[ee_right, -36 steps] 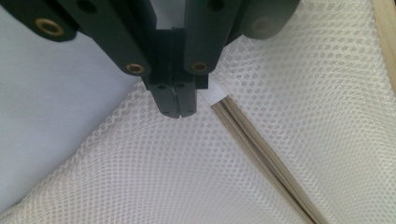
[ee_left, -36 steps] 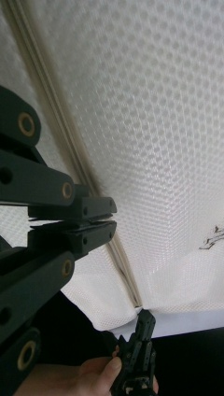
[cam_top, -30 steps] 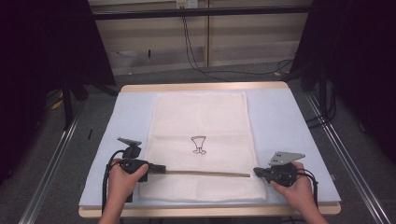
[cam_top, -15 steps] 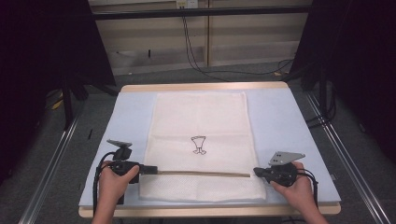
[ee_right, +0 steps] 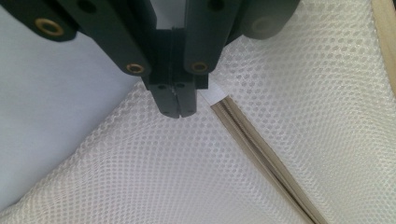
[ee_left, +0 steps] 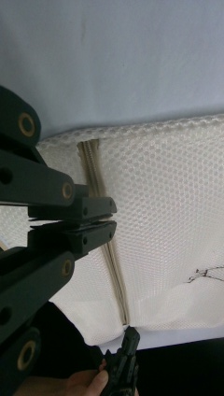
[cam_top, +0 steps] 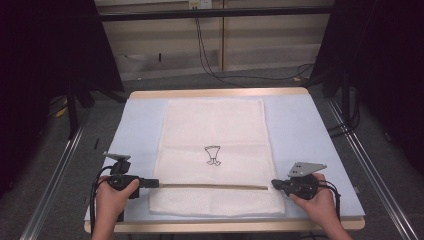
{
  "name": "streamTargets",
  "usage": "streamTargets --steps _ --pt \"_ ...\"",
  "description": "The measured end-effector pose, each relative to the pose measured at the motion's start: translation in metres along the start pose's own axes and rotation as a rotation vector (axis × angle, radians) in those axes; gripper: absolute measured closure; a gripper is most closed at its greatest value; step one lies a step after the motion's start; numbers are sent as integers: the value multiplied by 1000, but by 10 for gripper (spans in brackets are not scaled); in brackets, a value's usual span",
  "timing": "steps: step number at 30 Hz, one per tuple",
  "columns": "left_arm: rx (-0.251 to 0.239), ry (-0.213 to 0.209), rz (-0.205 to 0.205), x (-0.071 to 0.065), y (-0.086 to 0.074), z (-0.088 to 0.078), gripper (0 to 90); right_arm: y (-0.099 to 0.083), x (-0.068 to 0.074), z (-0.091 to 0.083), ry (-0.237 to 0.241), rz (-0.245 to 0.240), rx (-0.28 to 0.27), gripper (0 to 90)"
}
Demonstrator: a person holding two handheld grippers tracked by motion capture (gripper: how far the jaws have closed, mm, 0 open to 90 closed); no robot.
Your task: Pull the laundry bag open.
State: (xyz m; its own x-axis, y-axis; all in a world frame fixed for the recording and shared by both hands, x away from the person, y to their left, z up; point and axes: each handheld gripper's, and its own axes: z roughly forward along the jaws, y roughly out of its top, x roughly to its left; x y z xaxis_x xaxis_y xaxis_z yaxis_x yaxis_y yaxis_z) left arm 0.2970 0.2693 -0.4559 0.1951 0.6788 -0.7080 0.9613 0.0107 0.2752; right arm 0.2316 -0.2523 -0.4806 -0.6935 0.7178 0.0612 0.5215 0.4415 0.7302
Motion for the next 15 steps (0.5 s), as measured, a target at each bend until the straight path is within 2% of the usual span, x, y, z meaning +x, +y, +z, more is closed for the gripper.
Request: streamTargets --steps 8,9,10,13,15 --pt "-13 30 -18 10 0 -9 874 0 0 0 -1 -6 1 900" --pt "-12 33 -10 11 0 -11 874 0 0 0 0 -6 0 900" --pt "-21 30 -21 12 0 -12 874 0 0 0 0 -3 1 900" --pt "-37 55 -38 19 0 -18 873 0 0 0 0 -4 0 900" --pt "-22 65 -30 26 0 -25 873 0 0 0 1 -4 0 900"
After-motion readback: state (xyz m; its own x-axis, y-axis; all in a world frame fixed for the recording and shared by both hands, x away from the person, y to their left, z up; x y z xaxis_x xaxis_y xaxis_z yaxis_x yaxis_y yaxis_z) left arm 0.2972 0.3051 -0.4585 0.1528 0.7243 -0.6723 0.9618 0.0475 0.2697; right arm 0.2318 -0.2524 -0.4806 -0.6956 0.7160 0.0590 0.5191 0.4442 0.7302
